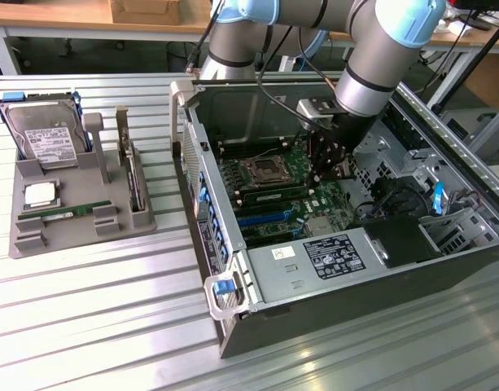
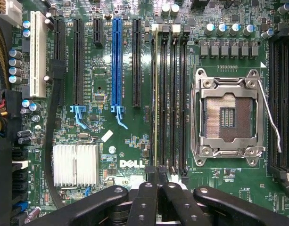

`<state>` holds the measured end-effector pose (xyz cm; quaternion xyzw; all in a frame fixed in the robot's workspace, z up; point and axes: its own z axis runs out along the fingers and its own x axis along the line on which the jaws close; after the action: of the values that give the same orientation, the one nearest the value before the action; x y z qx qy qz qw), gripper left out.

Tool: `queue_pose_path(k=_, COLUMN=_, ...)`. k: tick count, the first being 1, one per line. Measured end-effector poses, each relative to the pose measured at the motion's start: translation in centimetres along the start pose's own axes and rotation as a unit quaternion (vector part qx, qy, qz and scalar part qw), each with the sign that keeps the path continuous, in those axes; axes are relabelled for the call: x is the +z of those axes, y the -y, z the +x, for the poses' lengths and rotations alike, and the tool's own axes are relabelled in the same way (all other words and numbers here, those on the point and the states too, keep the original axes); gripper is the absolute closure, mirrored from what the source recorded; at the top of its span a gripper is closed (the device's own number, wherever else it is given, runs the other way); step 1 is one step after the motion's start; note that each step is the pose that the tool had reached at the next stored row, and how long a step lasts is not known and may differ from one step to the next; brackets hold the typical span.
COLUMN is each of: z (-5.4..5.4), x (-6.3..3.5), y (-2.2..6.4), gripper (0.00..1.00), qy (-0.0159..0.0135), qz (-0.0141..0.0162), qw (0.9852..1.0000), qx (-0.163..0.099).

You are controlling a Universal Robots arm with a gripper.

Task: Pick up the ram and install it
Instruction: 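Press down the ram until it locks into place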

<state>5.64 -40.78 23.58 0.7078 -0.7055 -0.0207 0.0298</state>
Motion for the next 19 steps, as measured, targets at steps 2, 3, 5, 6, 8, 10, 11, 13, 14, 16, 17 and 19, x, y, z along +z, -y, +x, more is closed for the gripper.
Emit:
queue_pose_path(k=2, z=0.0, x=0.06, y=0.0, gripper=0.89, qy=0.0, qz=0.0, qw=1.0, qx=0.0)
queue_pose_path(k=3, z=0.0, x=0.08, y=0.0, gripper=0.89, qy=0.0, qz=0.0, qw=1.0, qx=0.0)
queue_pose_path(k=5, z=0.0, x=0.13, y=0.01, gripper=0.89, qy=0.0, qz=0.0, qw=1.0, qx=0.0)
queue_pose_path(k=6, z=0.0, x=0.16, y=0.01, gripper=0.89, qy=0.0, qz=0.0, qw=1.0, qx=0.0)
queue_pose_path(k=8, z=0.0, x=0.21, y=0.01, gripper=0.89, qy=0.0, qz=0.0, qw=1.0, qx=0.0)
queue_pose_path(k=10, z=0.0, x=0.24, y=0.02, gripper=0.89, qy=0.0, qz=0.0, qw=1.0, qx=0.0)
queue_pose_path(k=11, z=0.0, x=0.28, y=0.02, gripper=0.89, qy=0.0, qz=0.0, qw=1.0, qx=0.0)
queue_pose_path(k=13, z=0.0, x=0.29, y=0.02, gripper=0.89, qy=0.0, qz=0.0, qw=1.0, qx=0.0)
queue_pose_path(k=14, z=0.0, x=0.23, y=0.02, gripper=0.89, qy=0.0002, qz=0.0, qw=1.0, qx=0.0)
queue_pose_path(k=16, z=0.0, x=-0.25, y=-0.02, gripper=0.89, qy=0.0, qz=0.0, qw=1.0, qx=0.0)
queue_pose_path(k=17, z=0.0, x=-0.39, y=-0.03, gripper=0.89, qy=0.0, qz=0.0, qw=1.0, qx=0.0)
queue_pose_path(k=19, z=0.0, x=-0.84, y=-0.06, gripper=0.89, qy=0.0, qz=0.0, qw=1.0, qx=0.0)
